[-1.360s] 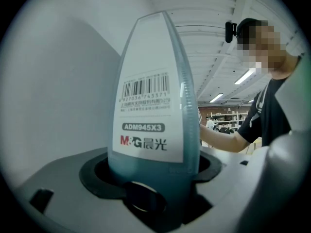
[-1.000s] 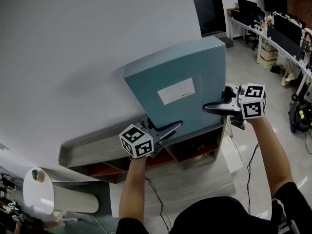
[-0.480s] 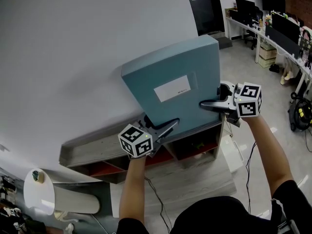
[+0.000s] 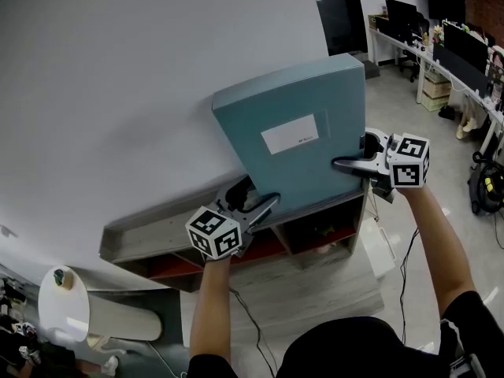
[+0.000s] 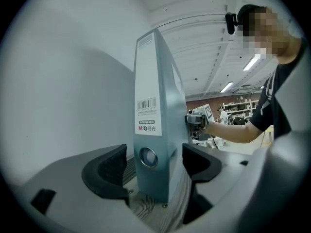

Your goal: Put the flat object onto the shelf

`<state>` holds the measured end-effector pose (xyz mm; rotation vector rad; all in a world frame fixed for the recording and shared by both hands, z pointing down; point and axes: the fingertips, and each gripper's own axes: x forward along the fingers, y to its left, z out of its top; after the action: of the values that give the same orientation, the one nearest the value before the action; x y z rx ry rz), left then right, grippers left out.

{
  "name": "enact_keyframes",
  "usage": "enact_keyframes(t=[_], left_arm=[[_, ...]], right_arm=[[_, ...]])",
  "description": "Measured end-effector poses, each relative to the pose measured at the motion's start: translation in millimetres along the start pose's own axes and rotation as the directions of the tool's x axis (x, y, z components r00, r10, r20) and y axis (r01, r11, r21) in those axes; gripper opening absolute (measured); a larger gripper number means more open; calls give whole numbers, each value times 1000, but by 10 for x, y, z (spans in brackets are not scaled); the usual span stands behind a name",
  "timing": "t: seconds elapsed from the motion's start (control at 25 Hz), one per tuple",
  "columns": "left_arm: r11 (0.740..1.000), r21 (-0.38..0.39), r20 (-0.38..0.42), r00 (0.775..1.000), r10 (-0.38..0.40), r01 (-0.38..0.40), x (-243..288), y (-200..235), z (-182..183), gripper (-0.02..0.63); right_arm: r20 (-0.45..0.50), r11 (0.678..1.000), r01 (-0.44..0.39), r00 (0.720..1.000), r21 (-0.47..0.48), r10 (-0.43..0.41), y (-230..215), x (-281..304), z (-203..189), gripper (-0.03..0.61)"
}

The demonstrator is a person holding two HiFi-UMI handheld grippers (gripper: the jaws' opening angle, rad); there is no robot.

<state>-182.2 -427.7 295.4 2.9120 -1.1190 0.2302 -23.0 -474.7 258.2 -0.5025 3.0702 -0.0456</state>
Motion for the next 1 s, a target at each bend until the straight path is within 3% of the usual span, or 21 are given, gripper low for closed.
enact_keyframes(t=[0.16,0.28,0.44,0.68,0.84,1.0], left_arm=[[999,25,-23,999,36,-35,8,-50,-36,347],[998,2,-27,998,65,-65,9,-35,-49,279],[996,-39,-23,996,82,-83,-6,-16,-66,272],[994,-47,-26,995,93,-94,-1,-4,-57,268],[994,-46,-23,995,100,-100,5,-29,-86,268],[993,-38,-25,994,110,-111,51,-53,-130,268]], right_arm=[[21,1000,13,1000,12,-13,-6,-13,-17,383],[9,1000,28,1000,12,-28,9,-28,-2,383],[-22,997,71,997,-21,-71,1,-81,-16,381],[-72,991,136,988,-11,-137,-18,-284,-152,306],[-59,988,153,987,31,-151,-24,-354,-255,290],[-37,987,162,986,-10,-162,-18,-385,-306,276]])
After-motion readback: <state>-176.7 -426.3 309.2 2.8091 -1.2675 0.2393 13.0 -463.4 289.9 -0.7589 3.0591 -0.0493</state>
